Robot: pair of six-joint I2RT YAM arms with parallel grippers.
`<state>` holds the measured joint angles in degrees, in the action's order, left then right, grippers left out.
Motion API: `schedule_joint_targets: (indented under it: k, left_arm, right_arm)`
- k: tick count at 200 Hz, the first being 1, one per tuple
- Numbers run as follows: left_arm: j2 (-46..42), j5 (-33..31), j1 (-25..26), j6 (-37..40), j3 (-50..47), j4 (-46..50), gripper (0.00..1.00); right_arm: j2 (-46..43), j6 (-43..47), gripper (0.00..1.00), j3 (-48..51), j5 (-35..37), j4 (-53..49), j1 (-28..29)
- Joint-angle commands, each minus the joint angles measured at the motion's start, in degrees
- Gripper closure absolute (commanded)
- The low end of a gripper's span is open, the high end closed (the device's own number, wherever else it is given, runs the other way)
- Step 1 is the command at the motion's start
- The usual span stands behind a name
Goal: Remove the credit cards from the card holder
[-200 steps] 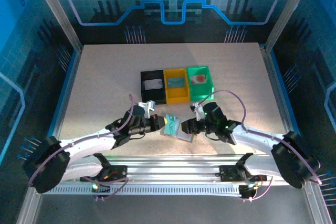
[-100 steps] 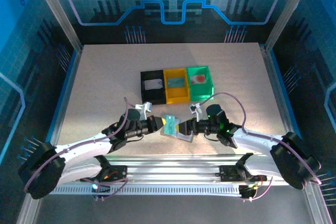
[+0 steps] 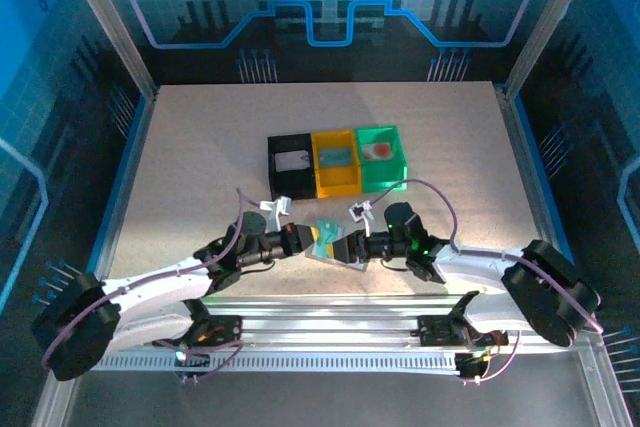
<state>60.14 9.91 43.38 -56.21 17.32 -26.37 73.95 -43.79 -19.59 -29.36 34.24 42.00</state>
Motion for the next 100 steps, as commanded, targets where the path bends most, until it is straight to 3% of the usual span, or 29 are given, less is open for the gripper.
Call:
schedule_joint_targets:
  k: [1,51,100]
  left_arm:
    - [-1.0,-1.0,0.5,-0.7,-1.1,-2.4,1.00]
    - [-0.7,-1.6,0.6,-1.0,-2.0,-3.5,1.00]
    - [-0.7,-2.1,0.6,-1.4,-2.9,-4.2,1.00]
  right_arm:
    - [-0.4,-0.9,0.54,-0.4,-0.8,4.2,0.6]
    - [-2.7,-1.1,0.72,0.6,0.5,4.0,0.7]
    - [-5.0,-1.0,0.79,0.7,1.7,2.7,0.8]
